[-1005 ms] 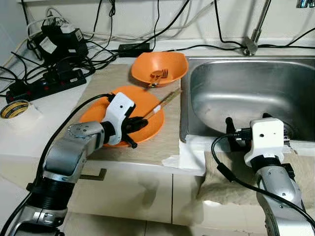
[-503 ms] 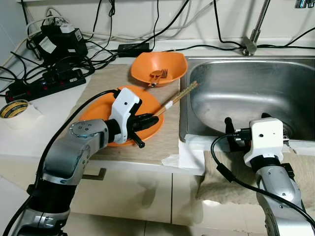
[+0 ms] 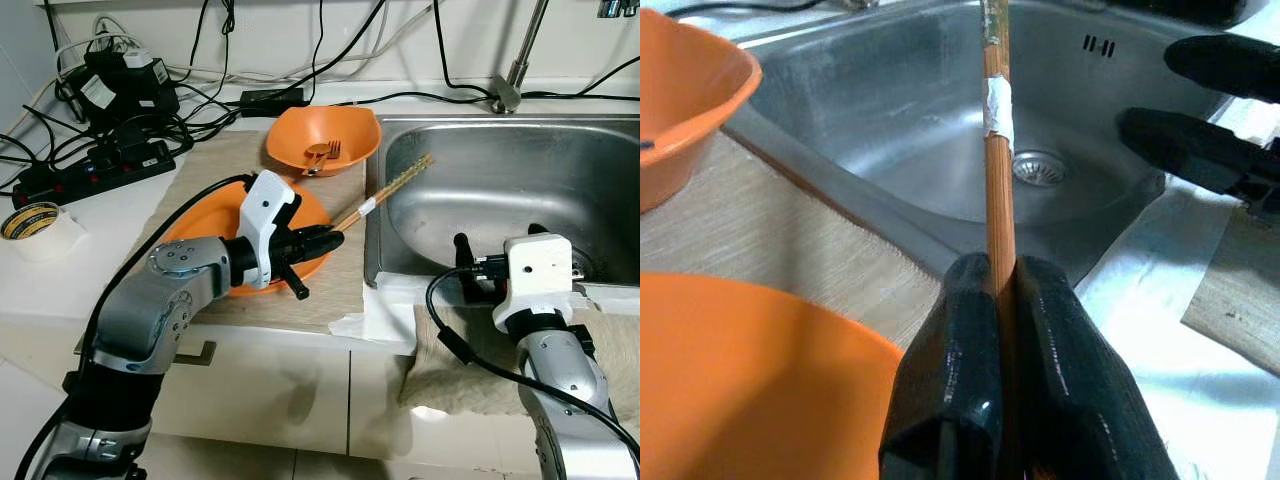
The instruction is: Kitchen organization
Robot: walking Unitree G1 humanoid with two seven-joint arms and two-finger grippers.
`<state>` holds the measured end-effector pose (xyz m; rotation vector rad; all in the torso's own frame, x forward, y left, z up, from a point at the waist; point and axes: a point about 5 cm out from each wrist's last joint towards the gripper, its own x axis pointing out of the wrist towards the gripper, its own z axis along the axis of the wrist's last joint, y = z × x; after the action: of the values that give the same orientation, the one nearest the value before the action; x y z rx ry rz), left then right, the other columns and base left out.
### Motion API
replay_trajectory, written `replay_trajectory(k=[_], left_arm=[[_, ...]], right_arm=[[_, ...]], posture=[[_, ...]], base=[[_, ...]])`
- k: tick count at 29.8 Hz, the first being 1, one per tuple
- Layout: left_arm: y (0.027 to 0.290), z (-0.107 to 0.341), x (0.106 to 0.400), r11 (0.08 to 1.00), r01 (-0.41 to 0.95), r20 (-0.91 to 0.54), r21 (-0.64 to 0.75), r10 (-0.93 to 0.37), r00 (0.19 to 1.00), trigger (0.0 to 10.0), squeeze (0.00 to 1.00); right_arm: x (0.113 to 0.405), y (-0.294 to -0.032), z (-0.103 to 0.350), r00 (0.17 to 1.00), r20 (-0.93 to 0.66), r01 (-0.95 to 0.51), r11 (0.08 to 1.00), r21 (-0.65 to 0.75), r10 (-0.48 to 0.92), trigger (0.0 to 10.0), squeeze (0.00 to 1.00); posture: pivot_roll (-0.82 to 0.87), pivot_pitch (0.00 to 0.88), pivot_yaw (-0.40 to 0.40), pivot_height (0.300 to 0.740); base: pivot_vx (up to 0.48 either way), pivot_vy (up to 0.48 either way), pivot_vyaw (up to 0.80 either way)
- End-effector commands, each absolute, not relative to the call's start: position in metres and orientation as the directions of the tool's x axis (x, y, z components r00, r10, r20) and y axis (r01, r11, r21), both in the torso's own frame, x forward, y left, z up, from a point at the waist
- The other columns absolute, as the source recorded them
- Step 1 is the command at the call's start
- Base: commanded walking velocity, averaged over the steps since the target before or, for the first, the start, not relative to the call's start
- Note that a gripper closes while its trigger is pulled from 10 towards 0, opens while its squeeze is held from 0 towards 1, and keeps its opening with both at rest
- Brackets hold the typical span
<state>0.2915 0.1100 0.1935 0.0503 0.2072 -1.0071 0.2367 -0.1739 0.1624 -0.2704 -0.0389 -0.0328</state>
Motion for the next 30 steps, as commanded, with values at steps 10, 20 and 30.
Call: replay_trajectory(k=[10, 20, 30], left_arm=[[0.101, 0.207, 0.292, 0.494, 0.867, -0.141, -0.06, -0.864, 0.483, 0.0, 0.0], [0.097, 0.207, 0.292, 0.487, 0.87, -0.127, -0.075, -0.87, 0.476, 0.0, 0.0], [0.095, 0.207, 0.293, 0.482, 0.873, -0.124, -0.08, -0.873, 0.471, 0.0, 0.0]], right_arm=[[0.254, -0.164, 0.174, 0.996, 0.065, -0.054, 0.987, -0.151, 0.064, 10.0, 0.0], [0.261, -0.147, 0.178, 0.98, 0.041, -0.196, 0.976, 0.092, 0.193, 10.0, 0.0], [0.259, -0.138, 0.185, 0.961, 0.065, -0.275, 0.949, 0.157, 0.267, 10.0, 1.0]], posture=[[-0.01, 0.0, 0.072, 0.736], [-0.01, 0.0, 0.069, 0.736], [-0.01, 0.0, 0.069, 0.736]], base=[[0.0, 0.0, 0.0], [0.0, 0.0, 0.0], [0.0, 0.0, 0.0]])
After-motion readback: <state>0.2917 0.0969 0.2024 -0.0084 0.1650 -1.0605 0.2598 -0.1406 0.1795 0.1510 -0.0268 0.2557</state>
